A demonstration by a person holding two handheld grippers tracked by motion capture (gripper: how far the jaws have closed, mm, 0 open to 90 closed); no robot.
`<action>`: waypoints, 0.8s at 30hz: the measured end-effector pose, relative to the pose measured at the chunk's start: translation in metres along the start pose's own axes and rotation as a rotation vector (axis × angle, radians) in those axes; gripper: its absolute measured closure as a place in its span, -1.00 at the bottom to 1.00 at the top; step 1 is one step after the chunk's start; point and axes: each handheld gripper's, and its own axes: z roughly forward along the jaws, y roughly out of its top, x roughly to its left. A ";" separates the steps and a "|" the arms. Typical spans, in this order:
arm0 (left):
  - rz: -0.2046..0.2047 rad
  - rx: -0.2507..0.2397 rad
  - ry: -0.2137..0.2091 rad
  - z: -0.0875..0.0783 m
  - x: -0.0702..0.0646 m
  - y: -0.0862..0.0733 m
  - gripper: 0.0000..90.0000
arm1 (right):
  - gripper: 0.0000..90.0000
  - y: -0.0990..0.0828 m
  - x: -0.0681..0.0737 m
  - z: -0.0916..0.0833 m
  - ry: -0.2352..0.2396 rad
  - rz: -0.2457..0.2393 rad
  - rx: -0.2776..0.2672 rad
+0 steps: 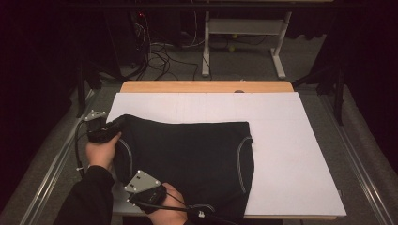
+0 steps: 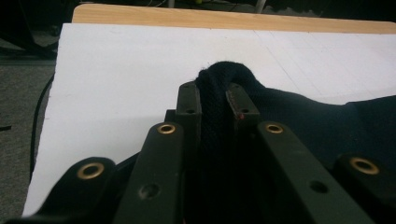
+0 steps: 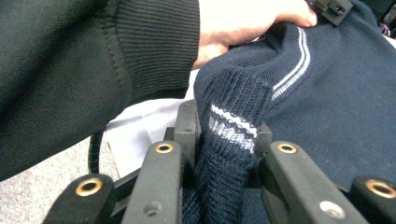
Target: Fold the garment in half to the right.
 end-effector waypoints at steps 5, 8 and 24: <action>-0.013 -0.002 -0.005 0.001 -0.010 0.005 0.66 | 0.65 -0.004 -0.006 -0.010 -0.009 0.007 -0.017; -0.002 0.000 -0.008 0.002 -0.019 0.008 0.66 | 0.65 -0.007 -0.010 -0.018 -0.014 0.022 -0.037; 0.055 -0.022 -0.022 0.018 -0.069 0.020 0.66 | 0.65 -0.028 -0.033 -0.060 -0.080 0.046 -0.100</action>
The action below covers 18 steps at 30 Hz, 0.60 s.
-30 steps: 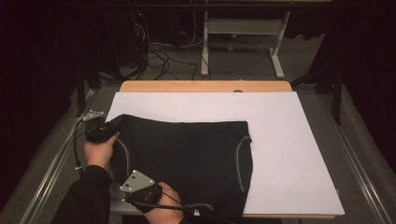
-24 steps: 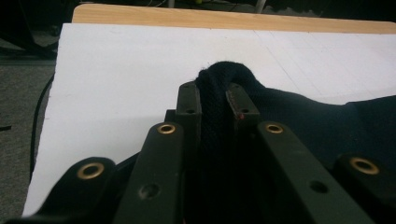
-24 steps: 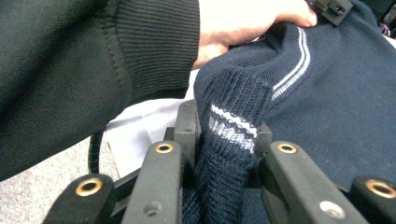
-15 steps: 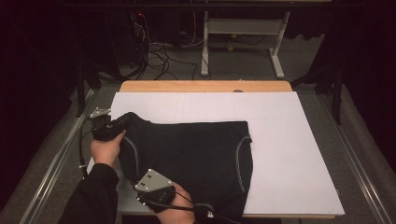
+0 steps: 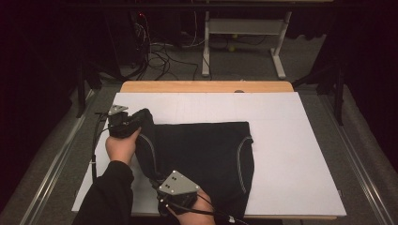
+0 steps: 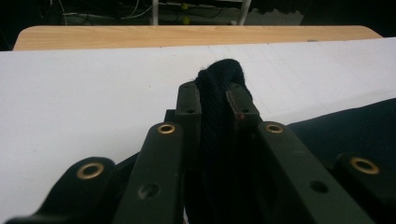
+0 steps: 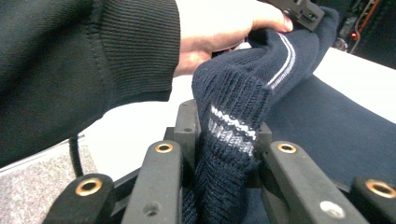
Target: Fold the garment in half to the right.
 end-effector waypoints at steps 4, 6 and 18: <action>0.012 -0.005 -0.012 0.005 -0.011 0.004 0.66 | 0.66 -0.005 -0.006 -0.009 -0.020 -0.009 -0.007; 0.011 -0.013 -0.020 0.006 -0.016 0.006 0.66 | 0.65 -0.007 -0.009 -0.012 -0.025 0.003 -0.013; 0.068 -0.044 -0.044 0.019 -0.051 0.015 0.66 | 0.66 -0.015 -0.025 -0.036 -0.066 0.018 -0.038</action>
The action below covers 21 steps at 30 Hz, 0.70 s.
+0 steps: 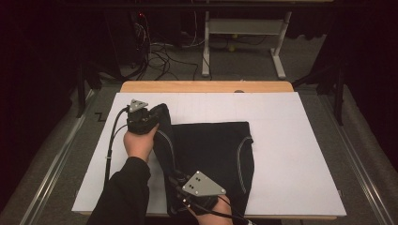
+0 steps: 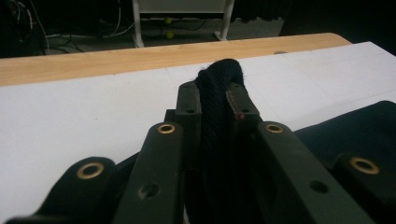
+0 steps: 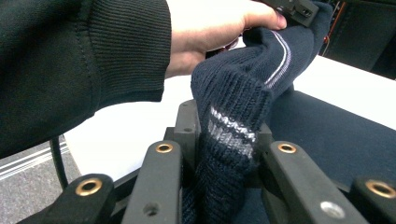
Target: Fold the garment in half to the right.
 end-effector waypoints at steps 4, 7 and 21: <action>0.000 -0.002 -0.002 0.003 -0.006 0.003 0.66 | 0.65 -0.002 -0.003 -0.005 -0.015 -0.010 -0.001; -0.002 -0.003 -0.002 0.005 -0.010 0.005 0.65 | 0.65 -0.003 -0.007 -0.008 -0.025 -0.010 -0.002; 0.022 0.003 -0.022 0.016 -0.034 0.011 0.65 | 0.65 -0.011 -0.020 -0.024 -0.064 -0.006 0.002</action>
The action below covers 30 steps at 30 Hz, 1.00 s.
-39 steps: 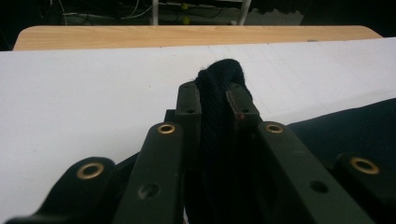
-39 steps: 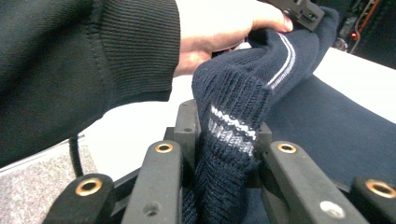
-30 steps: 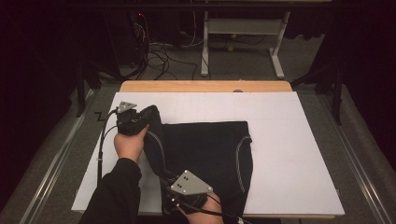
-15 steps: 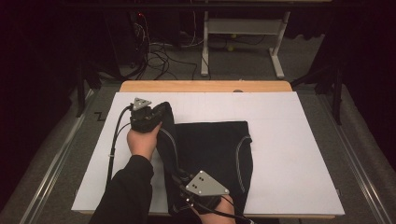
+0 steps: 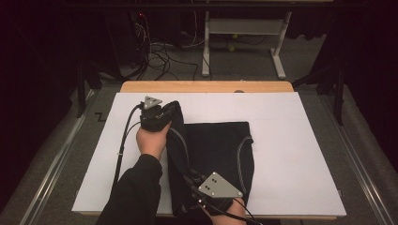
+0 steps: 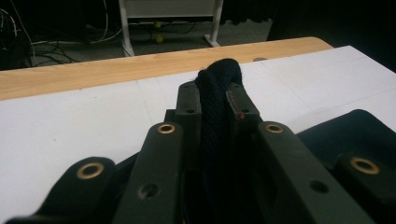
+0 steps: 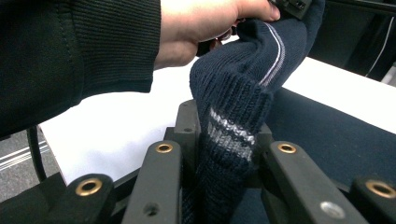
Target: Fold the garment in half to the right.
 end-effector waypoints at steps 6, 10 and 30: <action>0.009 0.000 -0.005 0.008 -0.013 0.003 0.65 | 0.65 -0.004 -0.005 -0.007 -0.017 0.000 0.003; 0.020 0.001 -0.009 0.012 -0.021 0.006 0.65 | 0.65 -0.006 -0.009 -0.012 -0.029 0.005 0.004; 0.063 0.010 -0.062 0.034 -0.064 0.015 0.65 | 0.65 -0.021 -0.032 -0.039 -0.083 0.032 0.001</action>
